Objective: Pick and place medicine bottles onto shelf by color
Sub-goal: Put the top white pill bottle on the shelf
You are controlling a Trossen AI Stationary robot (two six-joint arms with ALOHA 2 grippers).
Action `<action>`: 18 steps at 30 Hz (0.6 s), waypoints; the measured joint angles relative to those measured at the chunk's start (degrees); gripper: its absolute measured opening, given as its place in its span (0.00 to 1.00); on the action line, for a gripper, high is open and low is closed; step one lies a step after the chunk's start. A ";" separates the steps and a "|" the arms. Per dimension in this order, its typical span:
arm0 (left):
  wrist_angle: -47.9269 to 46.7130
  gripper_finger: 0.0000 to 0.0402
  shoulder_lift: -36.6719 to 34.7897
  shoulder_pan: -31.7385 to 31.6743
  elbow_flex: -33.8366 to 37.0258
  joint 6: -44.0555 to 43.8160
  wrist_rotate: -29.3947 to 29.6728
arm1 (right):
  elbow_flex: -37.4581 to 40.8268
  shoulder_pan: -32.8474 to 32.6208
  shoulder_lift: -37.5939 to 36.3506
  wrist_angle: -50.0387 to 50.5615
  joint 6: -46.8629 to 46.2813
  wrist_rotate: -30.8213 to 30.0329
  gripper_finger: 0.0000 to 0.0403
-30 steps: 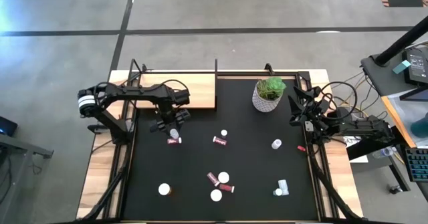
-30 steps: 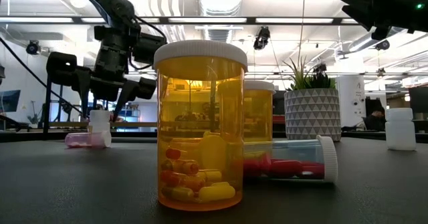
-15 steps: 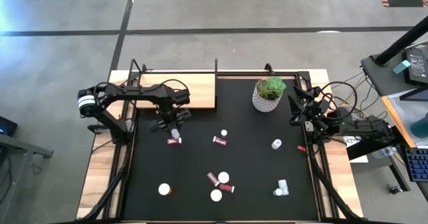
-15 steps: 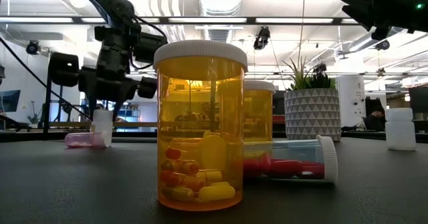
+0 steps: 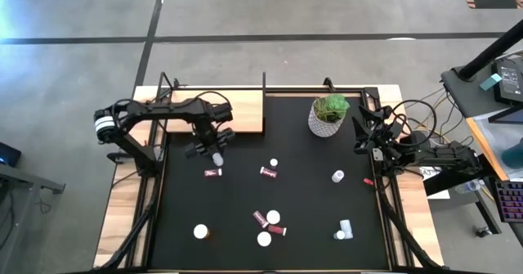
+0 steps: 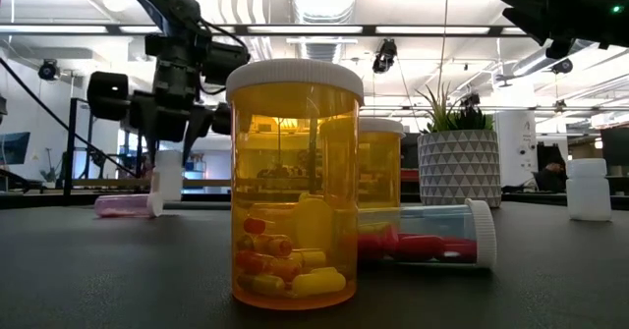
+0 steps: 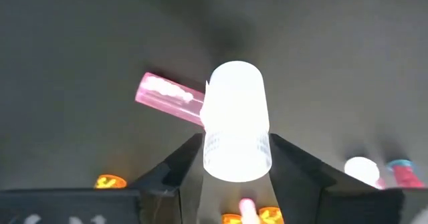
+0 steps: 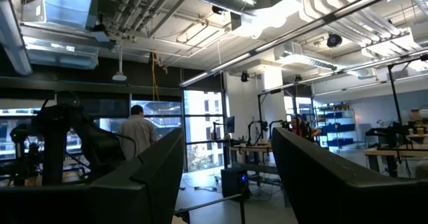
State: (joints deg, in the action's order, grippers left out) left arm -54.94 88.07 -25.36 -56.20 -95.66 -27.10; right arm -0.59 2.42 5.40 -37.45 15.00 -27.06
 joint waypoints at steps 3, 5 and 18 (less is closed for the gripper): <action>-0.04 0.31 0.00 -0.96 -0.88 -0.02 0.01 | -0.01 0.00 0.01 0.00 0.00 0.01 0.53; -0.08 0.31 0.00 -1.71 -1.49 -0.03 0.07 | 0.01 0.00 0.01 0.00 0.00 -0.01 0.53; -9.78 0.32 -0.03 -9.42 -8.69 0.42 1.01 | 0.01 0.00 0.01 0.00 0.00 -0.01 0.53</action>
State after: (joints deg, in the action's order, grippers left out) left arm -64.72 88.05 -34.78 -64.89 -95.24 -26.09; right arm -0.58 2.42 5.41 -37.45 15.00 -27.07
